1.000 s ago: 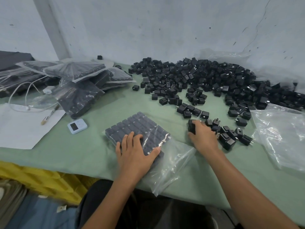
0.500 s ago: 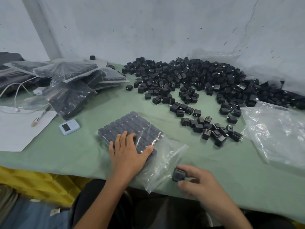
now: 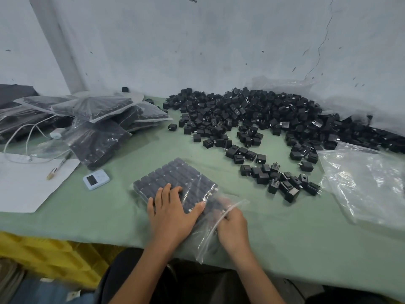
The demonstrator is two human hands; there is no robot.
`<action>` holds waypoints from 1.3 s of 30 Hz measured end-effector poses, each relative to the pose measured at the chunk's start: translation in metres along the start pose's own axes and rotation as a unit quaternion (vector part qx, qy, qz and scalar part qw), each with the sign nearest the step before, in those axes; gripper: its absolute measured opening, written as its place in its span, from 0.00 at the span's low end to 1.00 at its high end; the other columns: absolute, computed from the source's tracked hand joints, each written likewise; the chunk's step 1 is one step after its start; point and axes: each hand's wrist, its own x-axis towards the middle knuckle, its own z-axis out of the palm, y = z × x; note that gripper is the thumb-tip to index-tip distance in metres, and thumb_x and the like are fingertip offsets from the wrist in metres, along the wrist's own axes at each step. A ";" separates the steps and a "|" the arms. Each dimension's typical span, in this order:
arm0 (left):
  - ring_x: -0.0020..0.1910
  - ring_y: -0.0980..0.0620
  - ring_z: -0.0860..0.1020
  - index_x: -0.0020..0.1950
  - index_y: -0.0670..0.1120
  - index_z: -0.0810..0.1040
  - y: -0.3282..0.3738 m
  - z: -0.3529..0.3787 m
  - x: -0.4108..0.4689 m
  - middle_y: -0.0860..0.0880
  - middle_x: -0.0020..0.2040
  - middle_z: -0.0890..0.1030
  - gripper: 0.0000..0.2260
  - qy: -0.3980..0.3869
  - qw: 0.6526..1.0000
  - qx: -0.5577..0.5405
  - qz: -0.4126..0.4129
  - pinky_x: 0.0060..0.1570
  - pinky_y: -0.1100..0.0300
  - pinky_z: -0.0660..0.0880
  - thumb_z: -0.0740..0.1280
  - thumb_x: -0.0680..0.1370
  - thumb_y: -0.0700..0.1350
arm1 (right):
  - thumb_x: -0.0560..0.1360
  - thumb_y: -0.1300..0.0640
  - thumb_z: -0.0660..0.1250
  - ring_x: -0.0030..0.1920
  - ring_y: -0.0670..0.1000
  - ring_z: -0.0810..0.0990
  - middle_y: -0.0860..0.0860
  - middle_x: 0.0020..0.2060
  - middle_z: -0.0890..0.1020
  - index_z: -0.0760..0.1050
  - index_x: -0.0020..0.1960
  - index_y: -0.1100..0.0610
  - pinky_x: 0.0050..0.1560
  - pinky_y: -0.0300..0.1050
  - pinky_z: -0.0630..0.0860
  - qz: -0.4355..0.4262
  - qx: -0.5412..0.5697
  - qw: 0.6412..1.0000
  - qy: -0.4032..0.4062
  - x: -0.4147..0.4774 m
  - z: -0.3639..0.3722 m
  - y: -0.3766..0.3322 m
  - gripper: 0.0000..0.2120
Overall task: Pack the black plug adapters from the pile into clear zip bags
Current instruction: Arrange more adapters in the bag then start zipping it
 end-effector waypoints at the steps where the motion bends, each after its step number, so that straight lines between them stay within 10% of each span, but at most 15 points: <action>1: 0.80 0.50 0.47 0.76 0.56 0.60 0.000 0.000 0.000 0.51 0.81 0.54 0.42 0.002 1.000 0.001 0.000 0.77 0.46 0.40 0.50 0.70 0.79 | 0.76 0.64 0.64 0.36 0.44 0.83 0.44 0.37 0.85 0.78 0.60 0.40 0.38 0.38 0.80 -0.006 -0.009 1.000 -0.013 0.001 0.000 -0.002 0.21; 8: 0.80 0.50 0.47 0.77 0.56 0.59 -0.001 0.003 0.001 0.51 0.81 0.53 0.42 0.002 1.000 0.002 0.003 0.77 0.46 0.39 0.49 0.70 0.78 | 0.77 0.68 0.60 0.39 0.52 0.84 0.55 0.40 0.85 0.76 0.65 0.40 0.43 0.47 0.82 -0.002 -0.002 0.999 -0.041 0.008 -0.002 -0.002 0.27; 22: 0.80 0.47 0.49 0.76 0.55 0.60 0.000 -0.001 0.004 0.49 0.80 0.55 0.42 -0.020 0.999 0.030 0.012 0.76 0.43 0.43 0.47 0.70 0.78 | 0.80 0.53 0.67 0.40 0.30 0.79 0.39 0.44 0.82 0.80 0.60 0.47 0.38 0.23 0.71 -0.025 0.008 1.000 -0.003 0.011 0.002 0.004 0.10; 29: 0.78 0.46 0.56 0.71 0.52 0.68 0.017 -0.005 0.017 0.47 0.78 0.62 0.36 0.012 0.999 0.026 0.023 0.76 0.45 0.51 0.50 0.74 0.76 | 0.81 0.53 0.64 0.48 0.43 0.83 0.46 0.48 0.85 0.80 0.63 0.46 0.54 0.42 0.78 -0.055 -0.043 0.998 0.005 0.007 0.002 0.002 0.13; 36: 0.80 0.47 0.53 0.78 0.53 0.61 0.015 0.004 0.017 0.47 0.81 0.58 0.44 0.013 0.999 0.045 0.025 0.77 0.44 0.50 0.46 0.71 0.79 | 0.77 0.67 0.64 0.43 0.45 0.83 0.50 0.46 0.86 0.84 0.45 0.49 0.45 0.38 0.79 -0.010 0.051 0.981 -0.188 -0.007 -0.053 0.010 0.16; 39: 0.80 0.48 0.53 0.78 0.53 0.60 0.016 0.005 0.017 0.48 0.81 0.57 0.44 0.009 0.999 0.048 0.020 0.78 0.45 0.49 0.45 0.71 0.80 | 0.77 0.63 0.65 0.38 0.44 0.80 0.44 0.40 0.84 0.83 0.44 0.48 0.43 0.41 0.77 -0.036 -0.085 0.996 -0.016 0.014 -0.100 0.018 0.13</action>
